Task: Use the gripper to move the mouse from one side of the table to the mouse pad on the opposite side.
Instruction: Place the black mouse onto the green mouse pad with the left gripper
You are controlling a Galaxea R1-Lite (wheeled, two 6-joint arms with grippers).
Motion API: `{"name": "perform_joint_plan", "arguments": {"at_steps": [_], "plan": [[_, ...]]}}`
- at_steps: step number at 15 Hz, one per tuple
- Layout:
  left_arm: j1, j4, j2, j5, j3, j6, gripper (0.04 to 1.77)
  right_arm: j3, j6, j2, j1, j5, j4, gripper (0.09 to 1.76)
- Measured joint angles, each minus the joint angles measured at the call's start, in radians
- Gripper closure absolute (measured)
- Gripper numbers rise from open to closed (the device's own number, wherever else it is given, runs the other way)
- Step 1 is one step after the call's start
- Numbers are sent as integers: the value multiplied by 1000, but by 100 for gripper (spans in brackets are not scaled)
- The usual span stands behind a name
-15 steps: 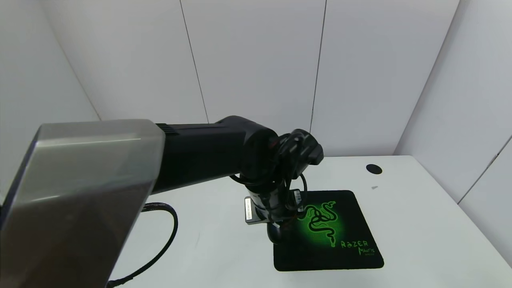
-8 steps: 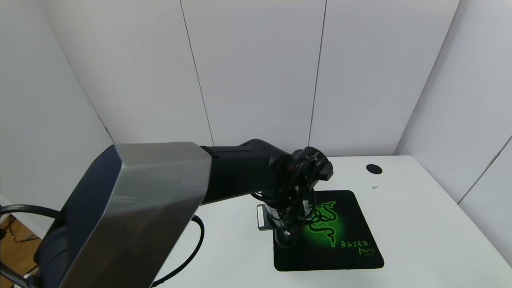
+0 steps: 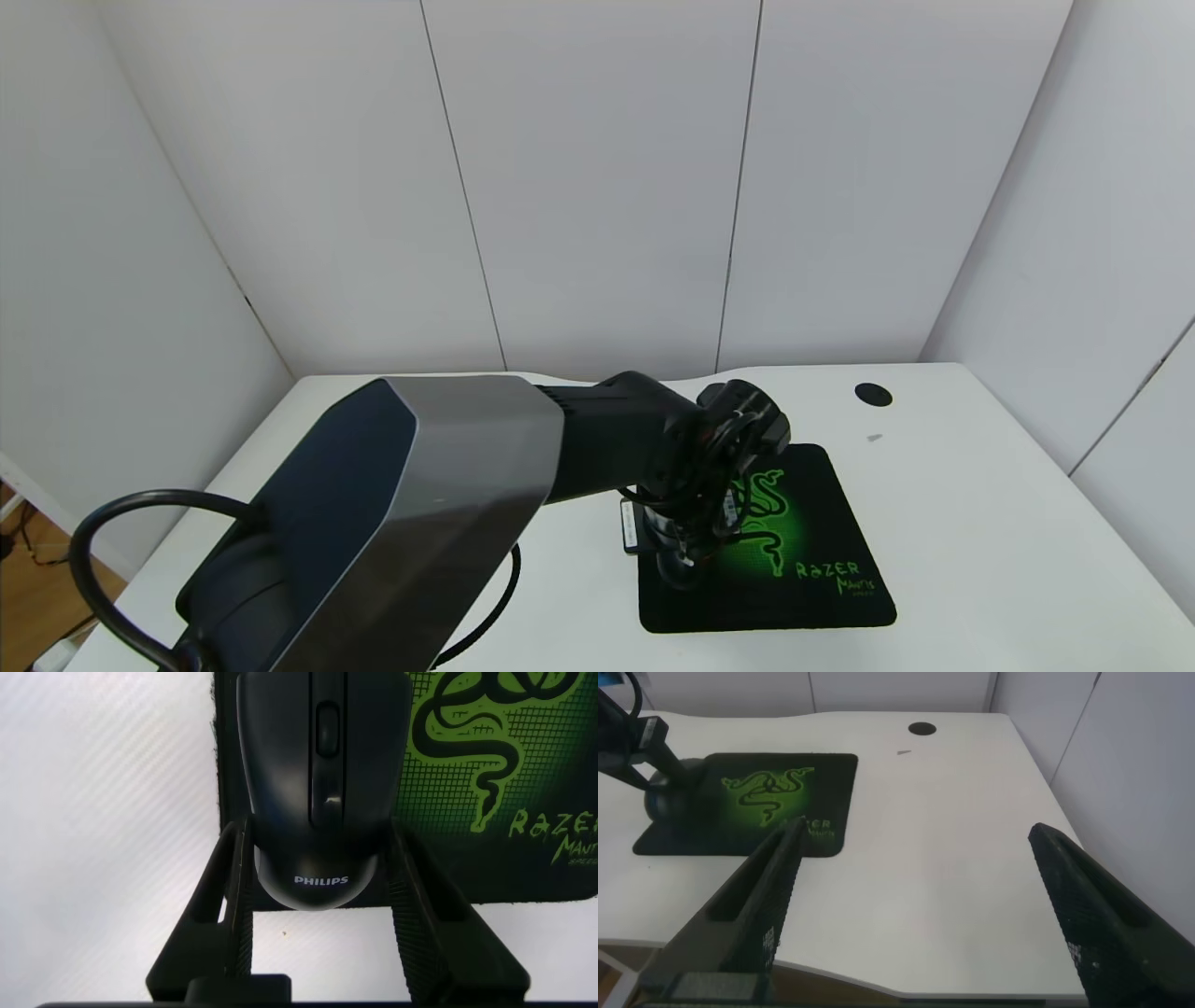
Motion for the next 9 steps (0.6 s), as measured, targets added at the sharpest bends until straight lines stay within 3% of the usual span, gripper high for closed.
{"name": "perform_joint_plan", "arguments": {"at_steps": [9], "plan": [[1,5,38,-27,0,32,93,0,0,0,0,-2,0,14]]}}
